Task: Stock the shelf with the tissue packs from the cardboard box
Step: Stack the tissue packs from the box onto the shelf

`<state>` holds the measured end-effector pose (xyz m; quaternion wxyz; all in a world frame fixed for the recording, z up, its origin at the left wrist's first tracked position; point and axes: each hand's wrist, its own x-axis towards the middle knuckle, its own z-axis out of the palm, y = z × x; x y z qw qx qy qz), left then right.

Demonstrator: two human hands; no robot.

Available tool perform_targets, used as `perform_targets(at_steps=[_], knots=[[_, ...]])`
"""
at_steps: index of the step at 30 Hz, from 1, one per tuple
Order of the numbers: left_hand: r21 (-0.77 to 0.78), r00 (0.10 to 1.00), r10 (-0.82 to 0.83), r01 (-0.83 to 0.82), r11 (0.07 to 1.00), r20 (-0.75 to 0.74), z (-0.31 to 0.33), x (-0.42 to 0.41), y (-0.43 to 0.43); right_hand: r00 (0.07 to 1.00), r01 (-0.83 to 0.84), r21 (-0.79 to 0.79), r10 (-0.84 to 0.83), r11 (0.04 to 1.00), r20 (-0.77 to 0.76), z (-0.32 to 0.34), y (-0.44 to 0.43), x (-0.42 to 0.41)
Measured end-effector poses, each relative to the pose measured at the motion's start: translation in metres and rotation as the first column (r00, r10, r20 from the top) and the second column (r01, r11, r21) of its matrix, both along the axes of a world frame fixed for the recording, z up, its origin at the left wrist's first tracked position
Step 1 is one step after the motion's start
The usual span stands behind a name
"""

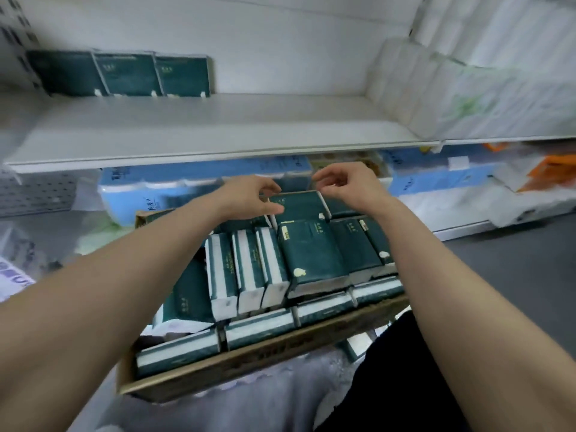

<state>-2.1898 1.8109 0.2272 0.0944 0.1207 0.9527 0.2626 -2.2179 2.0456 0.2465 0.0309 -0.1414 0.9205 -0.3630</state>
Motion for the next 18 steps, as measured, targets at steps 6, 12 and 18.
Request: perform_targets(at_steps=[6,12,18], knots=[[-0.011,0.998,-0.029,0.03,0.999,0.055,-0.014,-0.023,0.007,0.998,-0.024,0.104,0.018,0.994,0.064,-0.01,0.005,-0.017],[-0.046,0.98,-0.094,0.104,0.994,0.175,-0.028,-0.054,0.013,0.962,-0.153,0.194,0.101,0.969,0.255,-0.017,0.001,-0.056],[-0.073,0.964,-0.071,0.093,0.993,0.256,-0.021,-0.054,0.017,0.914,-0.256,0.321,0.12,0.912,0.387,0.0,-0.003,-0.066]])
